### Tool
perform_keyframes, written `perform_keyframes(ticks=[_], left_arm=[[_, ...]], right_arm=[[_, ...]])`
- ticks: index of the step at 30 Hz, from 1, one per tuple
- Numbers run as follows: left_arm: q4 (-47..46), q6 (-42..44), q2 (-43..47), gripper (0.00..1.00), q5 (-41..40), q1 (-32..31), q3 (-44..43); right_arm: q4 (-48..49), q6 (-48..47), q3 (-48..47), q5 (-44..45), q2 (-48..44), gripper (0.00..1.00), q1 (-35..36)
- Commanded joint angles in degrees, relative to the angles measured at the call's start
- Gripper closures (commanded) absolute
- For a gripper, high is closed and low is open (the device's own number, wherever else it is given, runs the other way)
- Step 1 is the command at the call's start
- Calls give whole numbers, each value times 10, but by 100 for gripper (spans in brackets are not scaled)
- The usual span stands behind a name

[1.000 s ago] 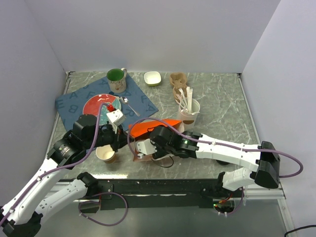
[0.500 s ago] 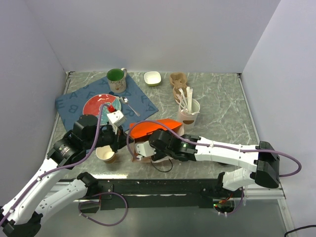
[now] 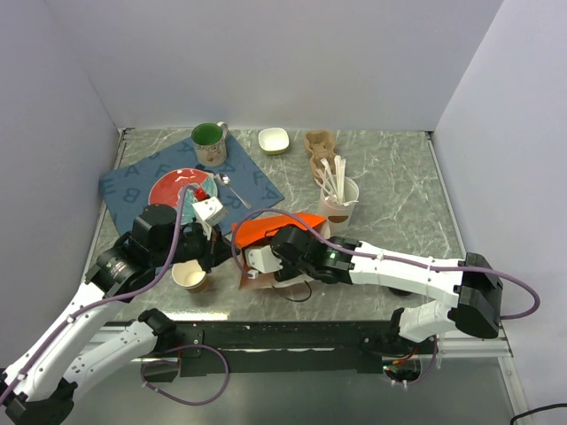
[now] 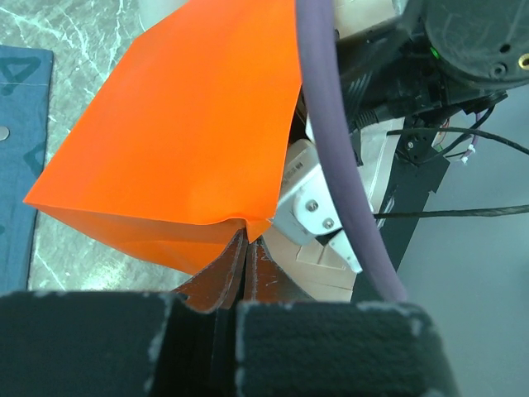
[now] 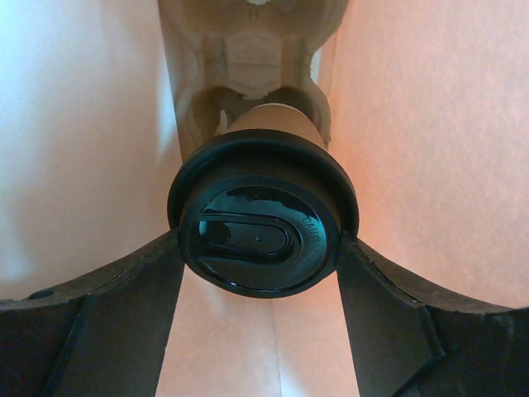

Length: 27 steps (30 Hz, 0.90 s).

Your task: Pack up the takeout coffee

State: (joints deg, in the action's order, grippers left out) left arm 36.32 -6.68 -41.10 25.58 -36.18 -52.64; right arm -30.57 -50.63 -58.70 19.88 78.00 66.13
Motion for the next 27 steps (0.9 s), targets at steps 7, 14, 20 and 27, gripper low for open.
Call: perform_keyframes(ticks=[7,14,20,27], left_arm=[[-6,6,-6,99,9,1,-29],[-4,6,-8,99,12,1,-31],[-1,3,-8,99,13,1,-30],[-2,3,-13,99,14,1,-29]], right_arm=[[24,-9,17,-34,-10,69,-14],[31,-3,12,-37,8,69,-22],[38,-2,13,-38,14,69,-33],[40,2,3,-38,15,69,-47]])
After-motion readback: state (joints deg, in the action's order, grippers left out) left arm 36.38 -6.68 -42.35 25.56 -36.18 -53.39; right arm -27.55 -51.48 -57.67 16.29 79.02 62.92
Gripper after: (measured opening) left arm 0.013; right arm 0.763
